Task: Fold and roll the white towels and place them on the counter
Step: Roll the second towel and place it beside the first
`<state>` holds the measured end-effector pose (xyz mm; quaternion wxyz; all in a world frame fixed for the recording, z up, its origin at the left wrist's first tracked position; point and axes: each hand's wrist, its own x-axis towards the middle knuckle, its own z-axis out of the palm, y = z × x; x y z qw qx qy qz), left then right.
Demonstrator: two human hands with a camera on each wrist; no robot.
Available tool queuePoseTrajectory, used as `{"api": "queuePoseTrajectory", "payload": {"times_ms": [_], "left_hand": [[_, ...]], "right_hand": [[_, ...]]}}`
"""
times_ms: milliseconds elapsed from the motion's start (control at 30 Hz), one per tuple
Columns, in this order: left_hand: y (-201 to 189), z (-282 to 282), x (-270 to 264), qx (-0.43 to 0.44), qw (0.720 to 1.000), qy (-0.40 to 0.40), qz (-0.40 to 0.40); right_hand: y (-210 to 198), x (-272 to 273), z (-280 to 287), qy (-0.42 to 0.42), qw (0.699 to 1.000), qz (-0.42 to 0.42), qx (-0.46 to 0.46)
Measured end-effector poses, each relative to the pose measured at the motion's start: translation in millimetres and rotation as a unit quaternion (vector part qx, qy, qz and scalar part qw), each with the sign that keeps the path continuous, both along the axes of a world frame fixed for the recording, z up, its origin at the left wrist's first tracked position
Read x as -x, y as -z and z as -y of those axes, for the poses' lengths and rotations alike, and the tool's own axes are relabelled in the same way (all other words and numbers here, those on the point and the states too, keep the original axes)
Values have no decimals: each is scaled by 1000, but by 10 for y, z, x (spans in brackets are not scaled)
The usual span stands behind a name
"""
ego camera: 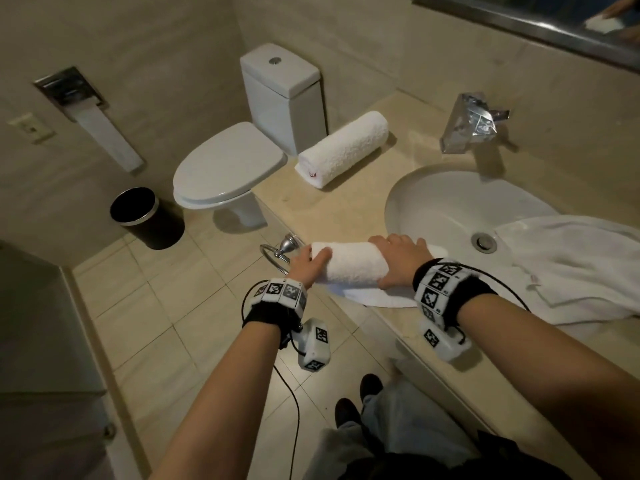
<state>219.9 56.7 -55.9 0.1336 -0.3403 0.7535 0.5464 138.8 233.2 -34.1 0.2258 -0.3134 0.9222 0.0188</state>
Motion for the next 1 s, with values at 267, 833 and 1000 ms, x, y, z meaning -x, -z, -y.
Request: {"api": "queuePoseTrajectory", "payload": {"times_ms": [267, 833, 1000], "left_hand": [[207, -13, -73, -132, 989, -71, -8], [-132, -228, 209, 414, 839, 339, -98], [-158, -518, 398, 454, 770, 448, -15]], "right_hand": [[77, 6, 63, 12, 999, -41, -14], [188, -400, -31, -106, 967, -204, -111], [27, -453, -268, -89, 994, -62, 10]]}}
